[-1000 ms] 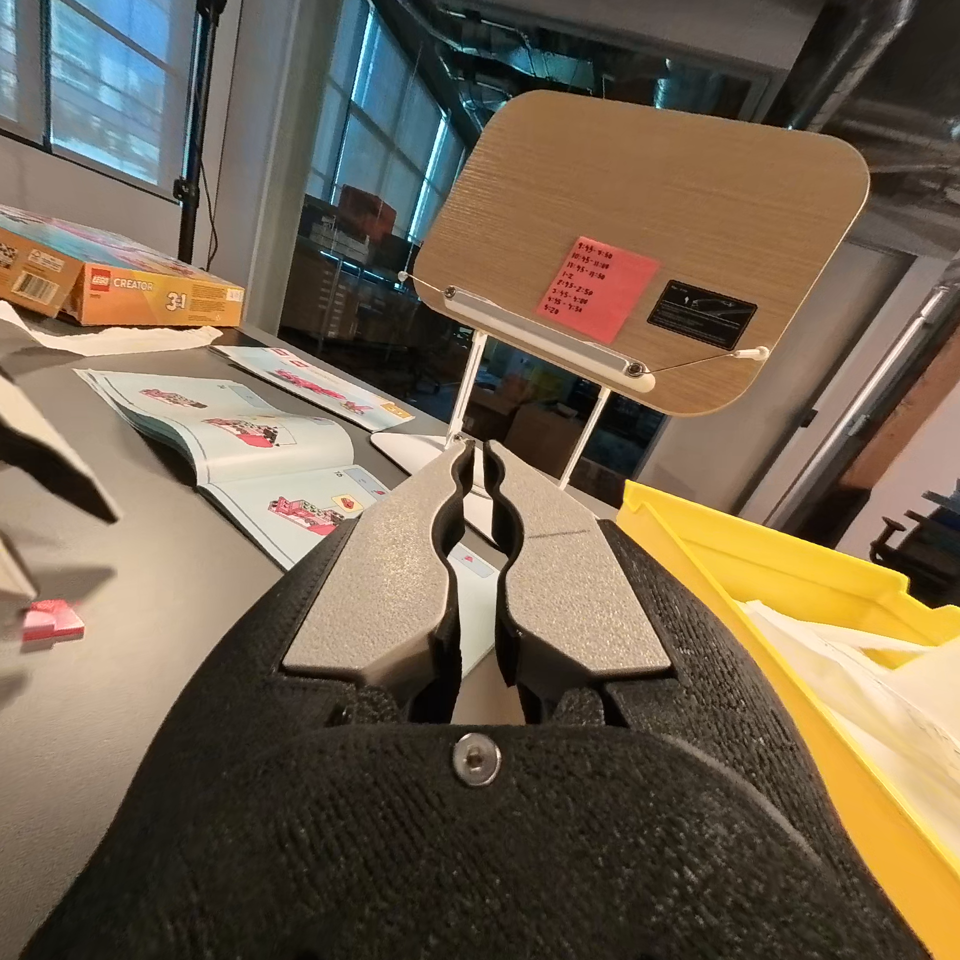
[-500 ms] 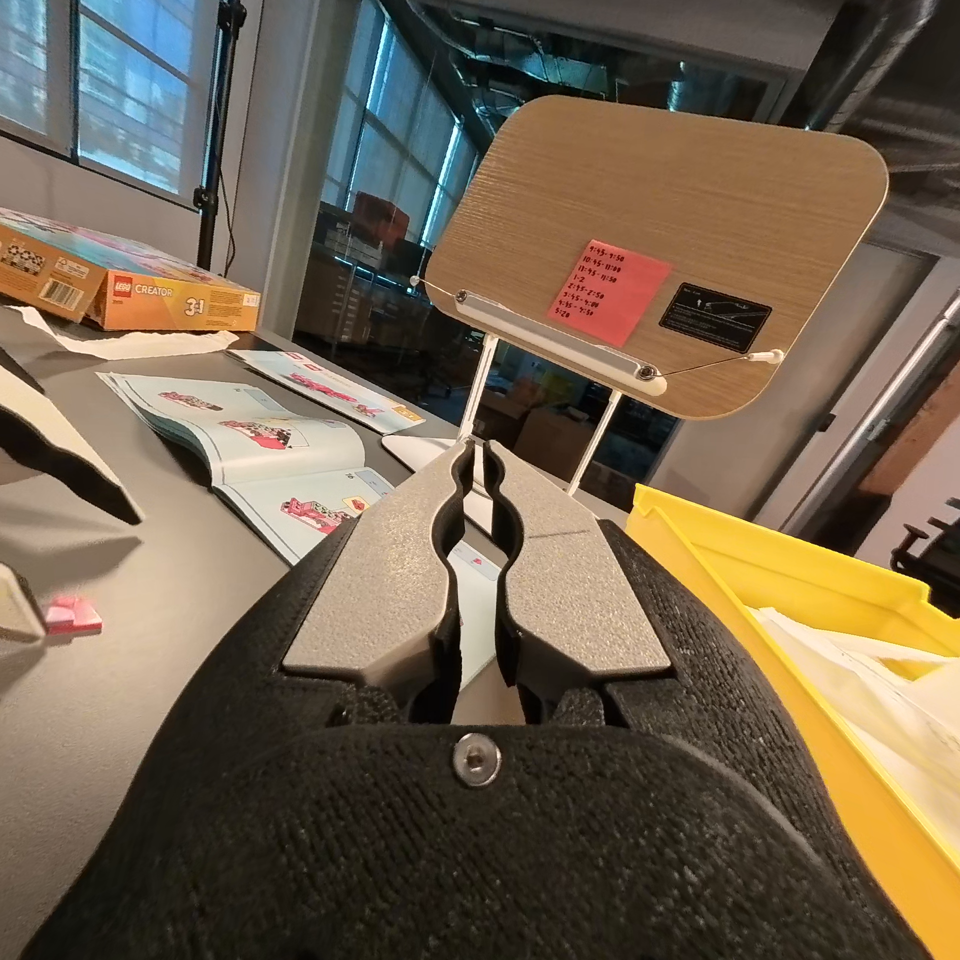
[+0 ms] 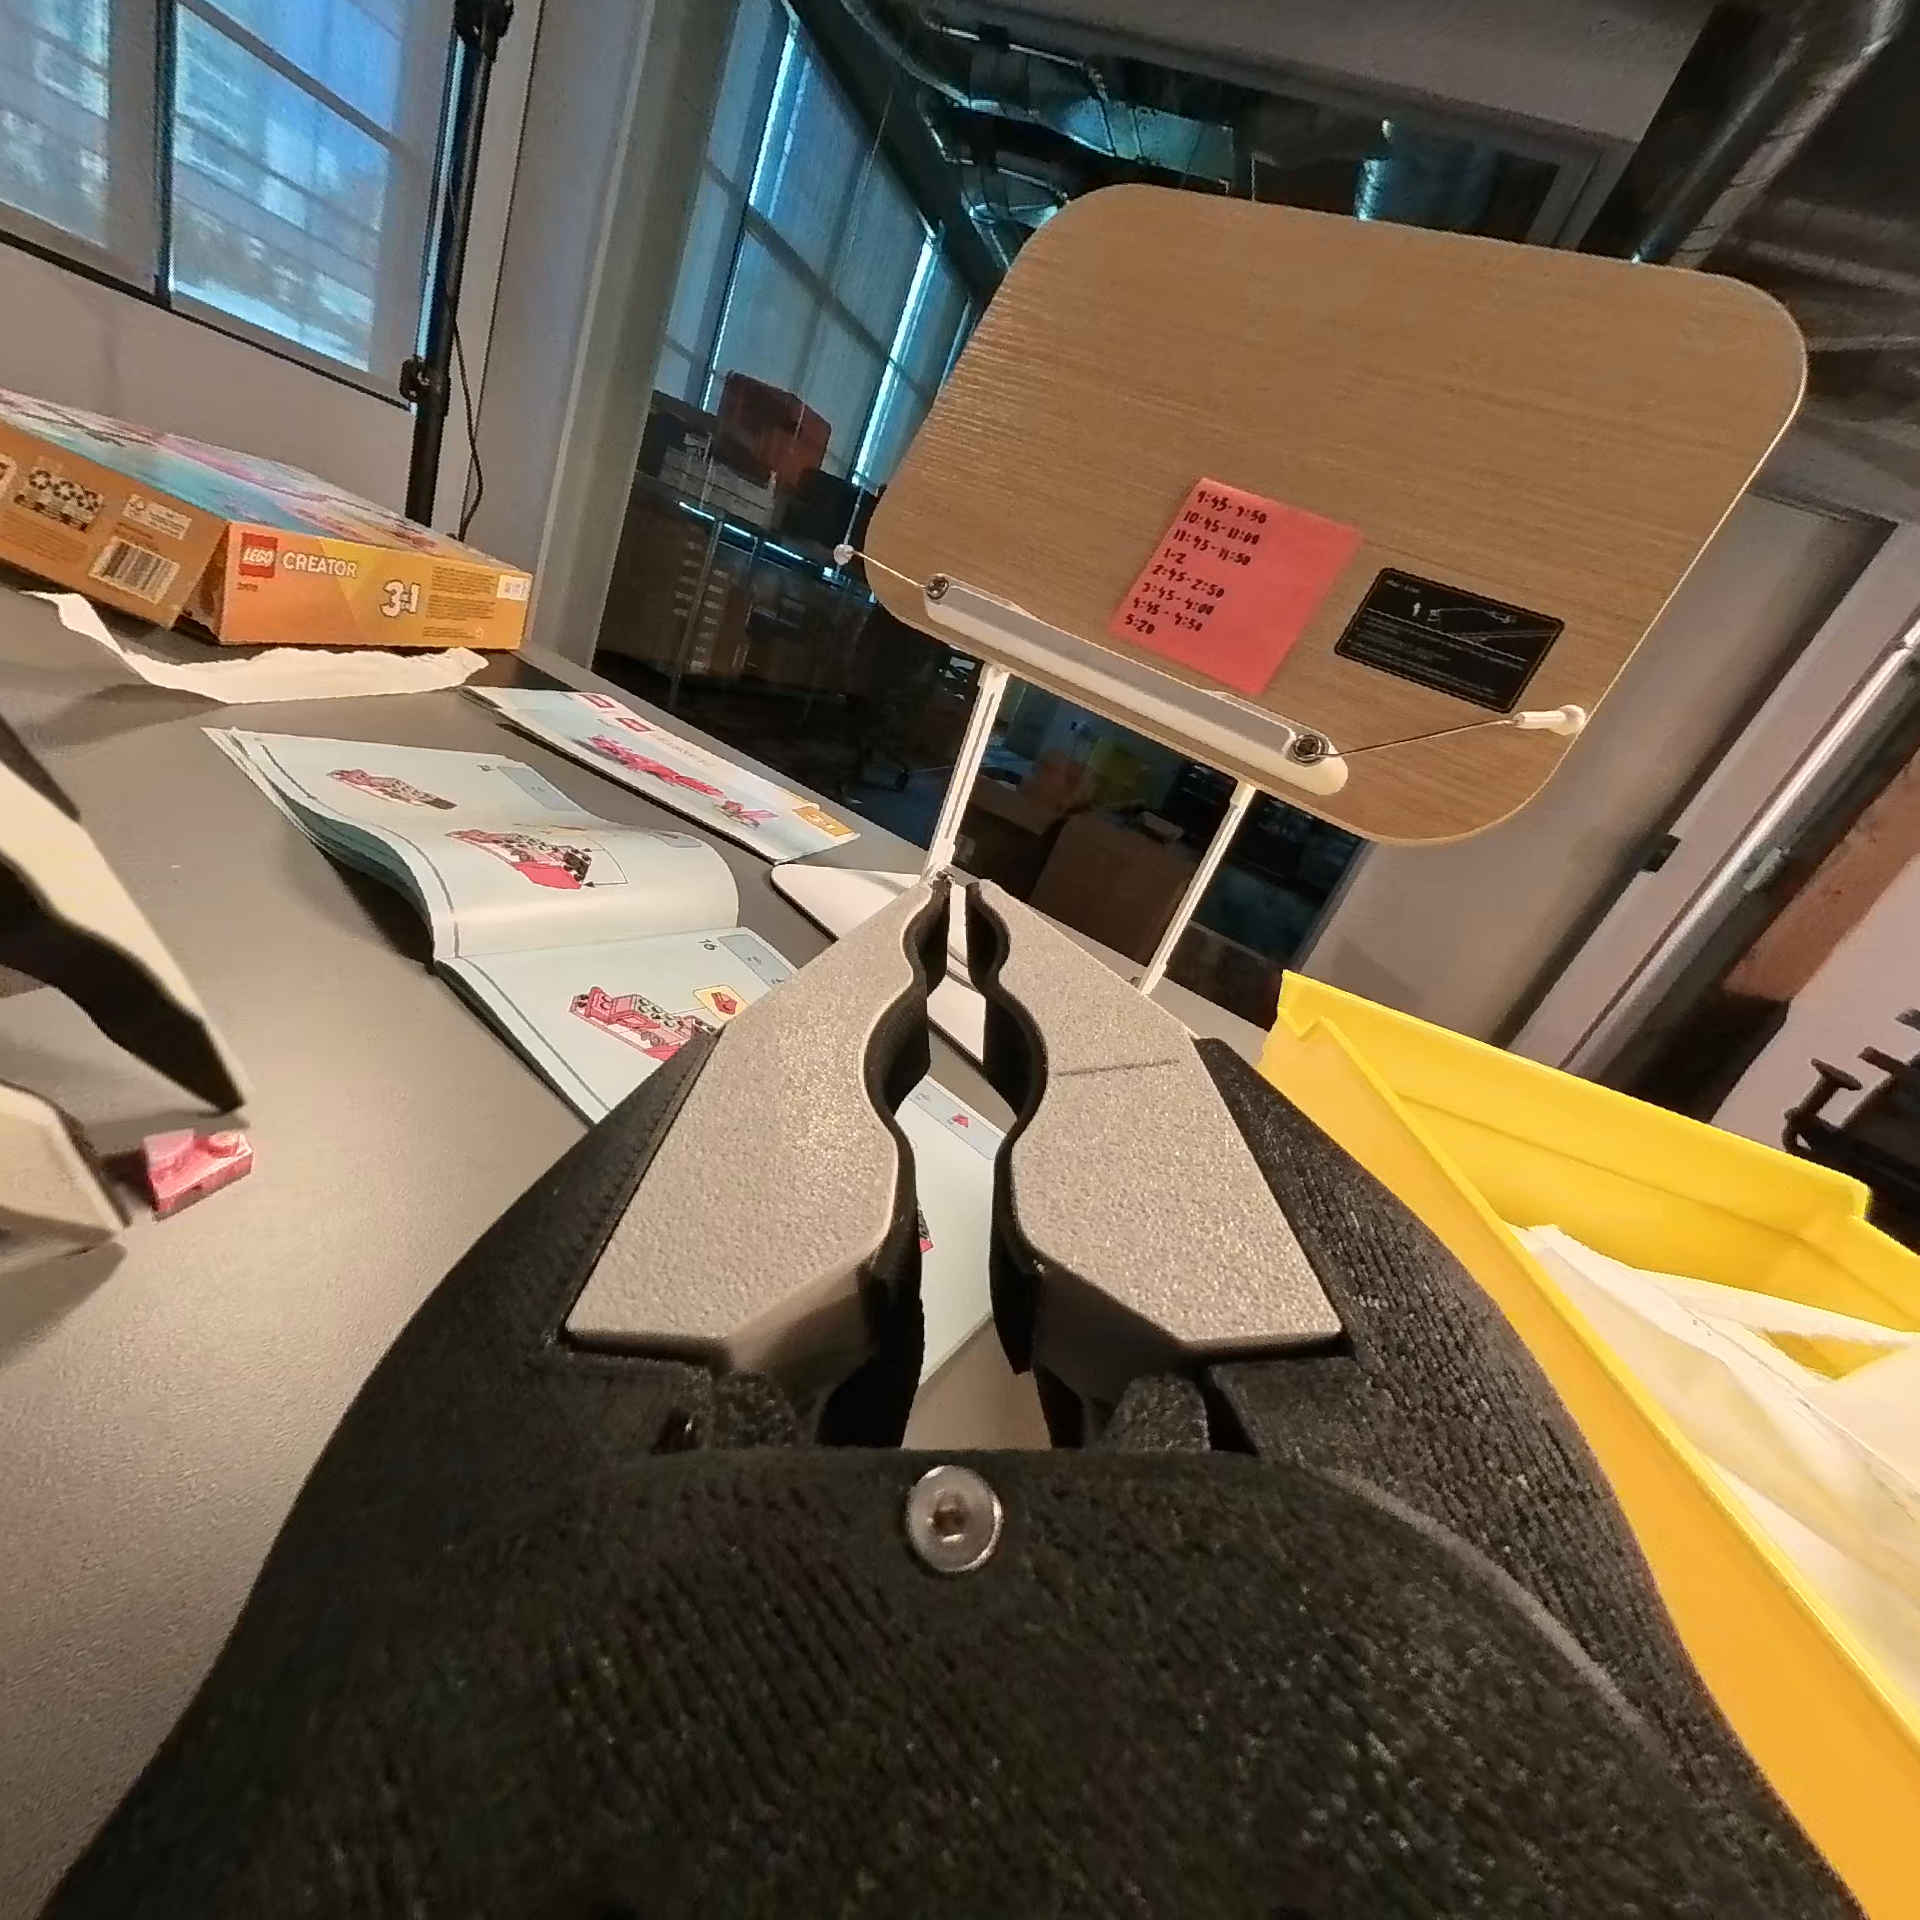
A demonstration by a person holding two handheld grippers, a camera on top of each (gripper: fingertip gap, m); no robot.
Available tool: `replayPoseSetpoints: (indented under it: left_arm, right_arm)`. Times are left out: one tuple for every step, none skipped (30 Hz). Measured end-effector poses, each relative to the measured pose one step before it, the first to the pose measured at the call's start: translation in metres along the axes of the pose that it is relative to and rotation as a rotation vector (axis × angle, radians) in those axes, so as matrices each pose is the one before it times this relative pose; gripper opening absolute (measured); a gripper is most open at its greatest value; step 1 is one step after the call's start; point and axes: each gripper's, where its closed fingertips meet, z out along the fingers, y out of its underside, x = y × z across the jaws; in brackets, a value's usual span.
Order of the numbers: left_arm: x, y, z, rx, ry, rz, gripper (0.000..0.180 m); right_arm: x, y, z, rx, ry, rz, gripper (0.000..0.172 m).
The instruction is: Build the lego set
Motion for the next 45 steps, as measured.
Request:
replayPoseSetpoints:
  left_arm:
    - [0.00242, -0.00112, 0.00052, 0.0034, 0.0018, 0.0118, 0.033]
    - [0.00110, -0.00016, 0.00065, -0.0021, -0.0038, 0.0057, 0.030]
    - [0.00059, 0.00004, 0.00052, -0.0031, -0.0036, 0.0007, 0.029]
    - [0.00068, -0.00009, 0.00028, -0.0004, 0.0018, -0.0039, 0.027]
    - [0.00068, -0.00008, 0.00013, 0.0013, 0.0053, -0.0054, 0.026]
    - [0.00036, 0.00012, -0.00010, 0.0013, 0.0055, -0.0047, 0.026]
    - [-0.00036, 0.00032, -0.00036, -0.0001, 0.0011, -0.0036, 0.024]
    - [-0.00084, 0.00056, -0.00053, -0.0012, -0.0020, -0.0002, 0.022]
    - [-0.00059, 0.00068, -0.00090, -0.0021, -0.0013, 0.0031, 0.021]
    - [-0.00051, 0.00080, -0.00087, -0.0022, -0.0019, 0.0025, 0.020]
    - [-0.00093, 0.00086, -0.00108, -0.0023, -0.0036, 0.0034, 0.020]
    - [-0.00179, 0.00082, -0.00119, -0.0023, -0.0090, 0.0037, 0.020]
    - [-0.00229, 0.00102, -0.00126, -0.0022, -0.0116, 0.0038, 0.021]
    - [-0.00263, 0.00107, -0.00129, -0.0022, -0.0125, 0.0024, 0.021]
    - [-0.00270, 0.00105, -0.00124, -0.0020, -0.0114, 0.0003, 0.021]
    - [-0.00249, 0.00124, -0.00138, -0.0027, -0.0100, -0.0006, 0.021]
    - [-0.00221, 0.00107, -0.00182, -0.0021, -0.0078, 0.0002, 0.022]
    - [-0.00110, 0.00033, -0.00246, 0.0029, 0.0007, 0.0029, 0.024]
    - [0.00085, -0.00066, -0.00353, 0.0121, 0.0134, 0.0035, 0.027]
    - [0.00322, -0.00125, -0.00446, 0.0215, 0.0284, 0.0055, 0.030]
    - [0.00714, -0.00172, -0.00500, 0.0291, 0.0518, 0.0111, 0.031]
    - [0.01090, -0.00151, -0.00486, 0.0232, 0.0744, 0.0187, 0.032]
    - [0.01272, -0.00040, -0.00409, 0.0070, 0.0848, 0.0230, 0.035]
    - [0.01206, 0.00192, -0.00282, -0.0130, 0.0745, 0.0222, 0.038]
    - [0.00777, 0.00407, -0.00144, -0.0278, 0.0397, 0.0230, 0.041]
    - [0.00471, 0.00501, -0.00051, -0.0347, 0.0144, 0.0270, 0.042]
    - [0.00254, 0.00488, 0.00002, -0.0347, 0.0007, 0.0227, 0.042]
    - [0.00245, 0.00385, 0.00056, -0.0287, 0.0032, 0.0139, 0.042]
    - [0.00297, 0.00235, 0.00093, -0.0191, 0.0121, 0.0045, 0.042]
    - [0.00242, 0.00079, 0.00099, -0.0068, 0.0135, 0.0003, 0.041]
    - [0.00149, 0.00113, 0.00107, -0.0056, 0.0112, -0.0008, 0.040]
    - [0.00079, 0.00254, 0.00084, -0.0111, 0.0092, -0.0010, 0.040]
    - [0.00002, 0.00287, 0.00050, -0.0133, 0.0049, -0.0003, 0.038]
    - [-0.00002, 0.00050, -0.00063, 0.0022, 0.0029, 0.0018, 0.036]
    - [0.00088, 0.00111, -0.00098, -0.0038, 0.0086, 0.0009, 0.034]
    - [-0.00021, 0.00127, -0.00080, -0.0041, -0.0003, 0.0024, 0.032]
    - [-0.00019, 0.00114, -0.00056, -0.0053, -0.0016, 0.0055, 0.029]
    - [-0.00021, 0.00070, -0.00036, -0.0035, -0.0028, 0.0072, 0.027]
    - [-0.00029, 0.00040, 0.00002, -0.0029, -0.0041, 0.0077, 0.024]
    - [-0.00018, 0.00031, 0.00010, -0.0029, -0.0046, 0.0079, 0.020]
    - [-0.00047, 0.00040, 0.00016, -0.0035, -0.0060, 0.0080, 0.014]
    - [-0.00016, -0.00002, -0.00001, -0.0013, -0.0028, 0.0054, 0.014]
    - [-0.00030, -0.00002, 0.00009, -0.0012, -0.0024, 0.0019, 0.014]
    - [-0.00060, -0.00012, 0.00010, 0.0001, -0.0034, 0.0013, 0.014]
    - [-0.00150, 0.00019, -0.00026, -0.0009, -0.0088, 0.0023, 0.014]
  right_arm:
    - [-0.00010, 0.00008, -0.00002, 0.0000, -0.0006, -0.0004, 0.000]
    - [-0.00023, -0.00004, 0.00001, -0.0001, -0.0010, -0.0004, 0.000]
    - [-0.00015, -0.00001, 0.00008, 0.0000, -0.0009, -0.0006, 0.000]
    - [-0.00030, 0.00010, 0.00012, -0.0003, -0.0013, -0.0008, 0.000]
    - [-0.00037, -0.00007, 0.00001, -0.0003, -0.0014, -0.0013, 0.000]
    - [-0.00052, -0.00001, 0.00008, -0.0001, -0.0020, -0.0018, 0.000]
    - [-0.00055, 0.00003, 0.00006, -0.0004, -0.0024, -0.0020, 0.000]
    - [-0.00068, -0.00003, 0.00001, -0.0003, -0.0027, -0.0018, 0.000]
    - [-0.00082, -0.00011, -0.00003, 0.0000, -0.0032, -0.0019, 0.000]
    - [-0.00089, -0.00015, -0.00001, 0.0003, -0.0039, -0.0022, 0.000]
    - [-0.00098, -0.00010, -0.00001, 0.0005, -0.0044, -0.0023, 0.001]
    - [-0.00065, -0.00005, 0.00003, 0.0002, -0.0036, -0.0022, 0.001]
    - [-0.00038, 0.00001, 0.00008, 0.0001, -0.0017, -0.0013, 0.001]
    - [0.00009, -0.00015, -0.00010, 0.0006, -0.0003, 0.0005, 0.001]
    - [0.00054, -0.00025, -0.00033, 0.0017, 0.0022, 0.0024, 0.001]
    - [0.00111, -0.00054, -0.00043, 0.0037, 0.0045, 0.0040, 0.001]
    - [0.00133, -0.00073, -0.00057, 0.0046, 0.0052, 0.0056, 0.001]
    - [0.00156, -0.00047, -0.00060, 0.0038, 0.0053, 0.0072, 0.000]
    - [0.00154, -0.00030, -0.00045, 0.0029, 0.0050, 0.0079, 0.000]
    - [0.00130, -0.00006, -0.00032, 0.0020, 0.0038, 0.0078, 0.000]
    - [0.00118, 0.00016, -0.00033, 0.0009, 0.0033, 0.0070, 0.000]
    - [0.00101, 0.00011, -0.00012, 0.0003, 0.0029, 0.0064, 0.000]
    - [0.00061, 0.00016, 0.00002, 0.0002, 0.0014, 0.0052, 0.000]
    - [0.00036, 0.00026, 0.00013, -0.0004, 0.0007, 0.0029, 0.000]
    - [-0.00004, 0.00025, 0.00019, -0.0010, -0.0005, 0.0016, 0.000]
    - [-0.00032, 0.00016, 0.00007, -0.0009, -0.0022, 0.0003, 0.001]
    - [-0.00054, 0.00010, 0.00011, -0.0005, -0.0023, -0.0011, 0.001]
    - [-0.00036, 0.00007, 0.00013, -0.0003, -0.0013, -0.0017, 0.000]
    - [-0.00040, 0.00009, 0.00004, -0.0004, -0.0018, -0.0010, 0.000]
    - [-0.00033, 0.00013, 0.00008, -0.0010, -0.0018, -0.0007, 0.001]
    - [-0.00020, 0.00007, -0.00002, -0.0002, -0.0007, -0.0009, 0.000]
    - [-0.00003, -0.00003, 0.00001, 0.0002, -0.0003, -0.0002, 0.001]
    - [-0.00003, 0.00002, -0.00001, -0.0002, -0.0002, 0.0002, 0.001]
    - [-0.00007, 0.00001, 0.00000, 0.0000, -0.0005, 0.0000, 0.000]
    - [-0.00023, 0.00003, 0.00006, -0.0003, -0.0013, -0.0004, 0.001]
    - [-0.00032, -0.00003, 0.00008, -0.0002, -0.0014, -0.0010, 0.001]
    - [-0.00029, 0.00007, 0.00006, -0.0002, -0.0012, -0.0014, 0.001]
    - [-0.00042, -0.00004, 0.00001, -0.0004, -0.0018, -0.0015, 0.001]
    - [-0.00067, 0.00001, 0.00008, -0.0001, -0.0030, -0.0016, 0.001]
    - [-0.00086, -0.00015, 0.00006, 0.0001, -0.0043, -0.0019, 0.001]
    - [-0.00165, -0.00049, -0.00009, 0.0017, -0.0092, -0.0024, 0.001]
    - [-0.00331, -0.00143, -0.00004, 0.0050, -0.0191, -0.0030, 0.001]
    - [-0.00538, -0.00187, 0.00005, 0.0011, -0.0331, -0.0040, 0.001]
    - [-0.00821, -0.00222, 0.00026, -0.0100, -0.0528, 0.0007, 0.000]
    - [-0.01266, -0.00356, -0.00002, -0.0155, -0.0832, 0.0032, 0.000]
